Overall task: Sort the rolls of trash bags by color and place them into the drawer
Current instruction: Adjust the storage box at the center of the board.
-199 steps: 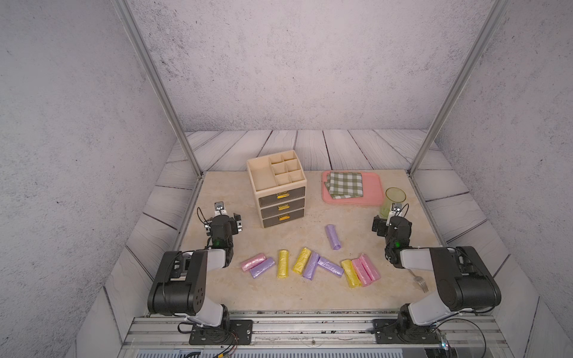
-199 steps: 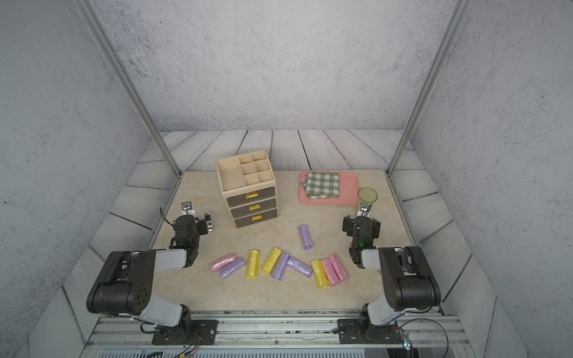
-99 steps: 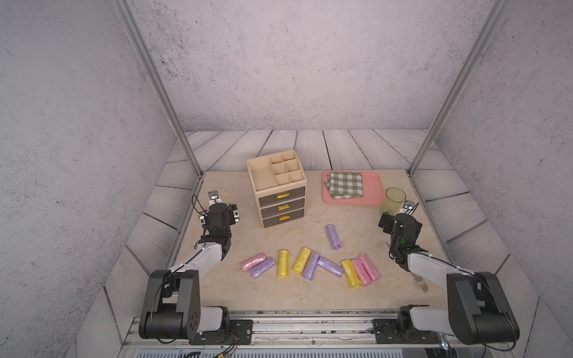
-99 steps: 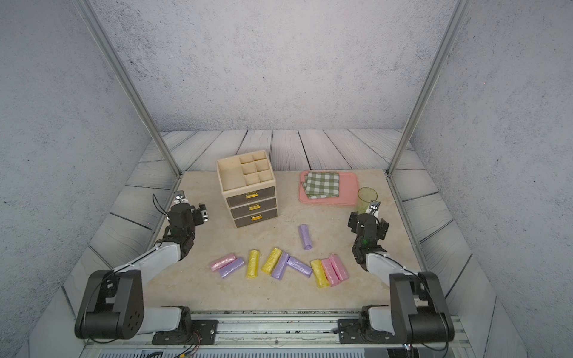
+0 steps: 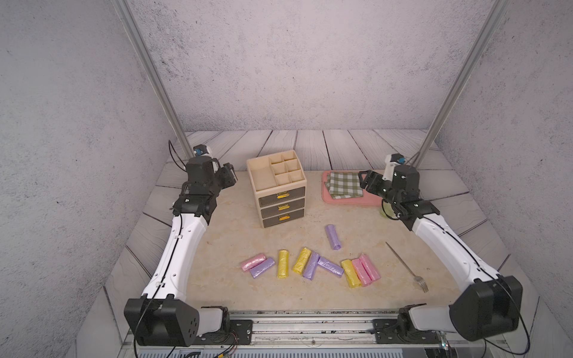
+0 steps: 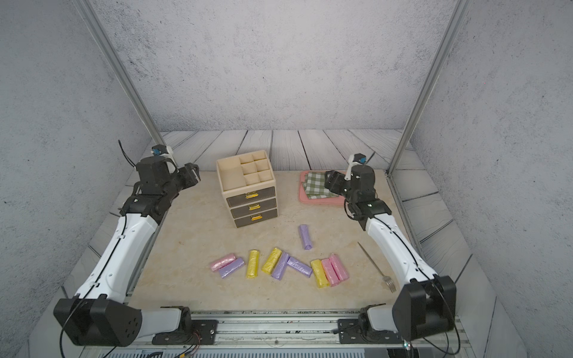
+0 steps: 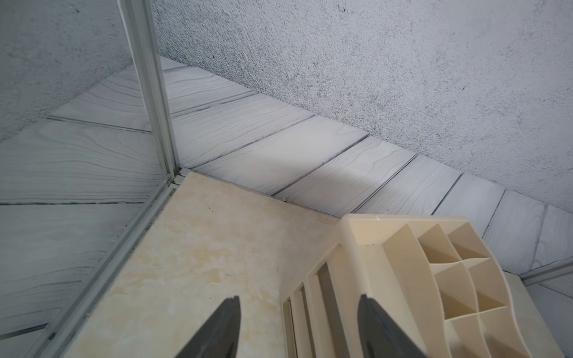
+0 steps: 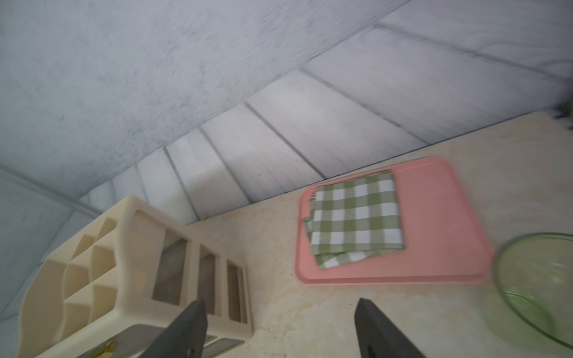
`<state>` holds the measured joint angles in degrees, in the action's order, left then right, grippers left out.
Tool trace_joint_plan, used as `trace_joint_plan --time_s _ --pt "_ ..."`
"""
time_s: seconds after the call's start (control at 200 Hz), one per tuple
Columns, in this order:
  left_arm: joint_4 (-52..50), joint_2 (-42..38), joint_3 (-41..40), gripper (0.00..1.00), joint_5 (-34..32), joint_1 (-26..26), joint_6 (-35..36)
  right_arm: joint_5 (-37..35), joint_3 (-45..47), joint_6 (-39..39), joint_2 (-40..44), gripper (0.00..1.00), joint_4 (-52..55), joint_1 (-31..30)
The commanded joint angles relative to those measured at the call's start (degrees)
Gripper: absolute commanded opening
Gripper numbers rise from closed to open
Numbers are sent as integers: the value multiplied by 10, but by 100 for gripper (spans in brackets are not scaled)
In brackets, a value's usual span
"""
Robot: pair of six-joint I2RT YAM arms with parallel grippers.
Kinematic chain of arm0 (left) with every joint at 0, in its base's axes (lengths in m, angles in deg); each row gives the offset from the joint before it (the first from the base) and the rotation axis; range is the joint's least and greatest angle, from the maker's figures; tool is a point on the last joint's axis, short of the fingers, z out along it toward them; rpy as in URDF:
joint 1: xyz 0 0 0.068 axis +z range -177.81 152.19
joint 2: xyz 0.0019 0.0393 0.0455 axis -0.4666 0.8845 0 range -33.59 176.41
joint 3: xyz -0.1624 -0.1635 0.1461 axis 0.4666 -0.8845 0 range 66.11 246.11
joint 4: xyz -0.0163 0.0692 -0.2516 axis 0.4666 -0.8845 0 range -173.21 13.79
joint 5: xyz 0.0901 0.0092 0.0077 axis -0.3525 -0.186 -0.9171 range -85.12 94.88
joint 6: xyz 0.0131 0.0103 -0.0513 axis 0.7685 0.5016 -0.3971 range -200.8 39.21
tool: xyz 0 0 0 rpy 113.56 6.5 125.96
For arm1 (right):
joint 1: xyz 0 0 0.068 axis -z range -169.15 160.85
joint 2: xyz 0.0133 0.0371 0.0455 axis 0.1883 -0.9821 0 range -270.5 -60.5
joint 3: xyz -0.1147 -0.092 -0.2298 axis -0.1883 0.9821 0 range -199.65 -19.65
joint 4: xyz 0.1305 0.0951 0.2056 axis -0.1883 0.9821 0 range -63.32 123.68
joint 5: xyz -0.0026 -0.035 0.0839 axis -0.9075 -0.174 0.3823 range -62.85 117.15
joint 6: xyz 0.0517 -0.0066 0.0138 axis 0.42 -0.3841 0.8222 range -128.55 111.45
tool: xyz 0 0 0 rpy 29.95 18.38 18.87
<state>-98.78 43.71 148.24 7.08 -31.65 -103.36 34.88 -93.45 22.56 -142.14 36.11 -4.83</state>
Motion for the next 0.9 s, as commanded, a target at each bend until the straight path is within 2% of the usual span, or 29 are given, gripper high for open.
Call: trace_joint_plan --time_s 0.0,0.175,0.355,0.485,0.605,0.791,0.896 --pt "-146 45 74 59 21 -18 -2 49 -105 -29 -73 79 111 -52" --pt "-215 145 177 43 28 -33 0 29 -240 -35 -184 79 158 -92" --pt "-208 188 207 44 -2 -75 -7 23 -323 -34 -252 79 187 -107" --pt "-231 226 247 42 -37 -104 12 20 -339 -40 -266 77 203 -107" --pt "-241 244 254 40 -62 -111 17 15 -316 -49 -246 77 197 -107" --pt "-189 196 198 39 -65 -114 8 14 -295 -58 -233 77 187 -106" --pt "-207 210 221 40 -72 -116 20 12 -301 -56 -237 77 192 -107"
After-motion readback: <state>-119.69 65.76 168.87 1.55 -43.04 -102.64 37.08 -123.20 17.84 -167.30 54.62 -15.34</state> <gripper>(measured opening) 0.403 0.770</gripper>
